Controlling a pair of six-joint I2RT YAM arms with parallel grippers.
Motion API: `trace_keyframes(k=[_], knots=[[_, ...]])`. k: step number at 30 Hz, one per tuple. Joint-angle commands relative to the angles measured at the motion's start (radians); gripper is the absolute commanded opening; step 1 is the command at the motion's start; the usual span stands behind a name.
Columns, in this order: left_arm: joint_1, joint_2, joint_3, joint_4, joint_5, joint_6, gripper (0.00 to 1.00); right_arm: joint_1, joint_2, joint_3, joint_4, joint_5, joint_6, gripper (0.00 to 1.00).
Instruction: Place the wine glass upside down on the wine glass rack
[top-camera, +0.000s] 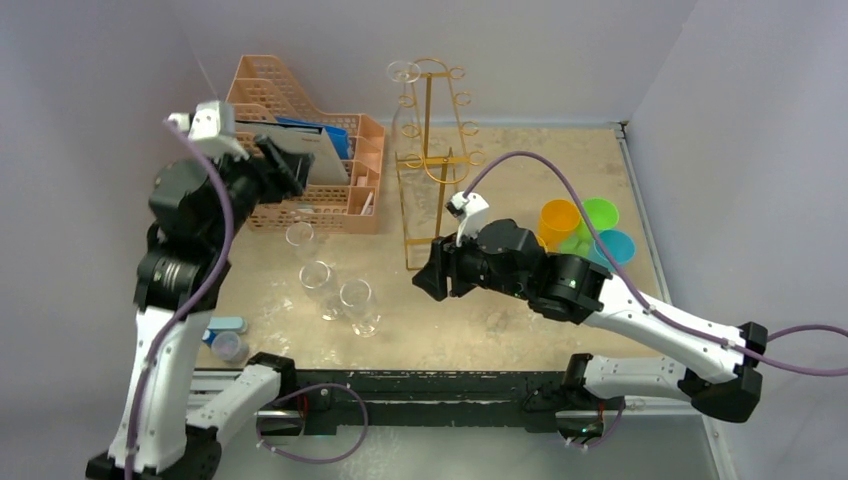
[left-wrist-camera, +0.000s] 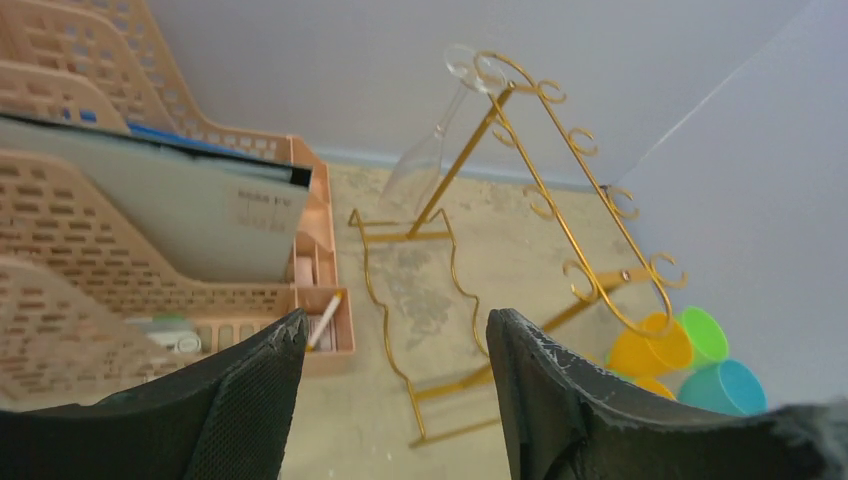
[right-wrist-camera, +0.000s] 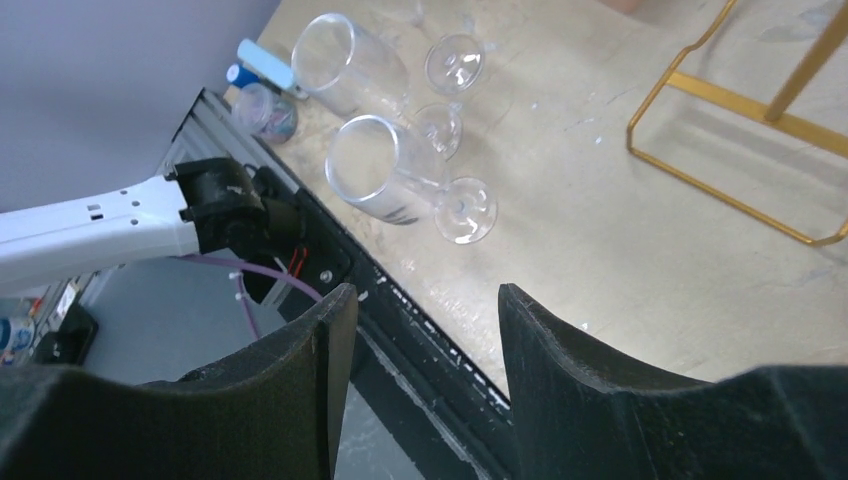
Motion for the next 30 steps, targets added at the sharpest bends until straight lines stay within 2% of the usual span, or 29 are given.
trace_keyframes(k=[1,6,10,14,18,23,30], knots=[[-0.002,-0.144,-0.069,-0.212,0.024,-0.078,0.66,0.011,0.060,0.092,-0.034,-0.075,0.008,0.57],[-0.002,-0.265,-0.099,-0.416,0.018,-0.070,0.68,0.084,0.166,0.163,-0.068,0.001,-0.015,0.57],[-0.002,-0.329,-0.137,-0.499,-0.020,-0.067,0.68,0.154,0.283,0.272,-0.140,0.116,-0.033,0.56],[-0.002,-0.384,-0.157,-0.539,-0.143,-0.085,0.74,0.190,0.398,0.369,-0.205,0.195,-0.036,0.54],[-0.002,-0.413,-0.154,-0.569,-0.195,-0.100,0.76,0.199,0.541,0.512,-0.344,0.245,0.016,0.52],[-0.002,-0.445,-0.181,-0.578,-0.267,-0.145,0.77,0.220,0.661,0.627,-0.407,0.317,0.027,0.54],[-0.002,-0.464,-0.206,-0.583,-0.277,-0.143,0.77,0.220,0.789,0.746,-0.520,0.381,0.063,0.50]])
